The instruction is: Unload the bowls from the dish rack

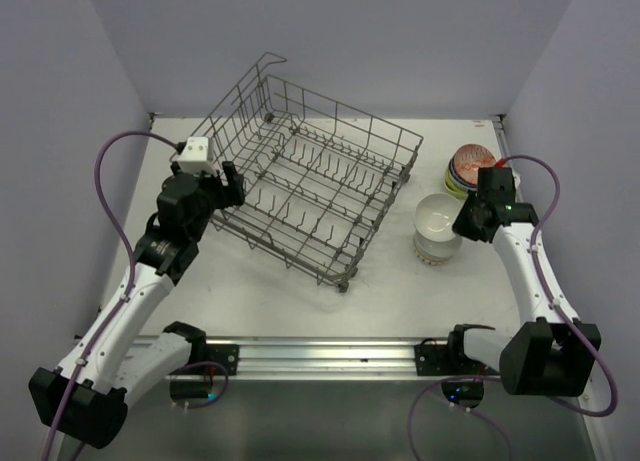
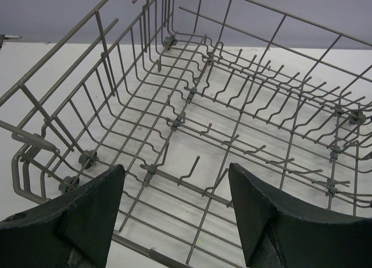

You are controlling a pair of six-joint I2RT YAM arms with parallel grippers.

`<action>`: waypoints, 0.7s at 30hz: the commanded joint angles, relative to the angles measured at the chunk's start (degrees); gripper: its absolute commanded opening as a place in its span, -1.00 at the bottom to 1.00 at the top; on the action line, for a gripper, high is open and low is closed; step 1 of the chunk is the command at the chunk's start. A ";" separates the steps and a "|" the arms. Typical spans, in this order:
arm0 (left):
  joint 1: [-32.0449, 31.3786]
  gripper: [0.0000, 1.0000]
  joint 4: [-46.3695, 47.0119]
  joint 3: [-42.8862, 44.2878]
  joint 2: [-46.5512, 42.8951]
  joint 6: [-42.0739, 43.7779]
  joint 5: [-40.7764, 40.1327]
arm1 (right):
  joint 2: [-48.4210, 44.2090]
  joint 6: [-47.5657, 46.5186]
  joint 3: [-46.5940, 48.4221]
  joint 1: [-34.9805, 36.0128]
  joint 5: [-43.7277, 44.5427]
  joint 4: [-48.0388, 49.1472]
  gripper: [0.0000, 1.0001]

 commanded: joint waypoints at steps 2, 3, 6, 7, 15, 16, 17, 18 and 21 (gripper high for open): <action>-0.88 0.53 0.42 -0.65 -0.90 1.63 -2.36 | -0.05 -1.54 -0.74 -0.55 -1.89 3.91 -1.00; -0.88 0.53 0.33 -0.65 -0.90 1.63 -2.36 | 0.03 -1.72 -0.83 -0.55 -1.81 3.56 -1.00; -1.14 0.54 0.33 -0.74 -0.99 1.63 -2.27 | 0.21 -2.25 -2.15 -0.55 -0.93 3.29 -1.00; -1.15 0.54 0.42 -0.74 -0.90 1.72 -2.27 | 0.21 -2.42 -2.50 -0.55 -0.66 3.29 -1.00; -1.67 0.55 0.25 -0.74 -0.29 1.81 -2.27 | 0.47 -2.69 -5.14 -0.64 1.01 3.73 -1.00; -1.76 0.55 0.33 -0.74 -0.11 1.72 -2.27 | 0.39 -2.60 -5.75 -0.64 1.27 3.82 -1.00; -1.85 0.55 0.33 -0.74 -0.11 1.81 -2.27 | 0.39 -2.69 -6.19 -0.55 1.27 3.99 -0.83; -1.85 0.55 0.25 -0.74 -0.02 1.72 -2.19 | 0.30 -2.69 -6.54 -0.55 1.18 4.17 -0.61; -2.02 0.56 0.25 -0.74 0.07 1.81 -2.27 | 0.47 -2.69 -6.99 -0.64 1.01 4.61 0.01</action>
